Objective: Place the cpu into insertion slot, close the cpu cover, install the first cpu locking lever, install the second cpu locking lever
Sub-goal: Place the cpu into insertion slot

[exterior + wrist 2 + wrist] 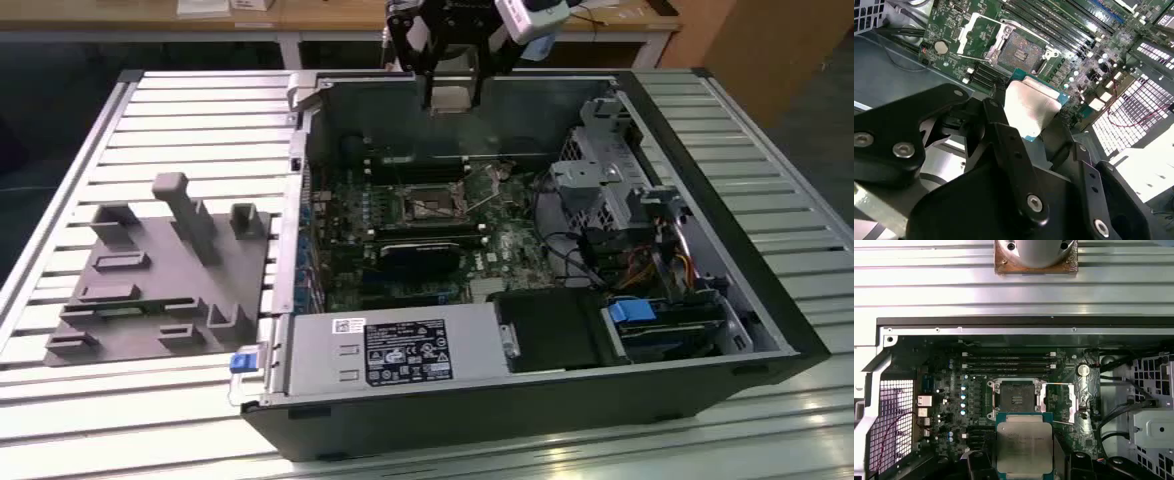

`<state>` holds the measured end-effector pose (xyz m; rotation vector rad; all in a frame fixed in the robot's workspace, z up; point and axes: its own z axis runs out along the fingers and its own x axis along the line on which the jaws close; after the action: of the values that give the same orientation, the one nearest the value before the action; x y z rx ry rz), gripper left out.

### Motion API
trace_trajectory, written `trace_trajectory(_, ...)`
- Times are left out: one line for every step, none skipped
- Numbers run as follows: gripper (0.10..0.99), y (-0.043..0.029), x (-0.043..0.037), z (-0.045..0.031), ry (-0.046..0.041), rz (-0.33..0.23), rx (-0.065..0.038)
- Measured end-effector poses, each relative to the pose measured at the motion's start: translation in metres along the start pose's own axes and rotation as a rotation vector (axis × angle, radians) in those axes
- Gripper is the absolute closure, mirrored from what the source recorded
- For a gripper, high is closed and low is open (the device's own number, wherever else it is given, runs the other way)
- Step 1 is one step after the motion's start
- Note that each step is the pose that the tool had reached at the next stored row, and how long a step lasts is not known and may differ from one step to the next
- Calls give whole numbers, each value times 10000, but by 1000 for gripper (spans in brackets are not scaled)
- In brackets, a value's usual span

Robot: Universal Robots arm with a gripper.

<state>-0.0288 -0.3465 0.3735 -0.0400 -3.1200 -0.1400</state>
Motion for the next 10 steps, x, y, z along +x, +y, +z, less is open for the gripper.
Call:
trace_trajectory(549,0,0,0,0,0,0)
trace_trajectory(549,0,0,0,0,0,0)
trace_trajectory(549,0,0,0,0,0,0)
trace_trajectory(549,0,0,0,0,-1,0)
trace_trajectory(549,0,0,0,0,0,0)
trace_trajectory(549,0,0,0,0,0,0)
trace_trajectory(549,0,0,0,0,0,0)
trace_trajectory(549,0,0,0,0,0,0)
trace_trajectory(549,0,0,0,0,-1,-1)
trace_trajectory(549,0,0,0,0,-1,0)
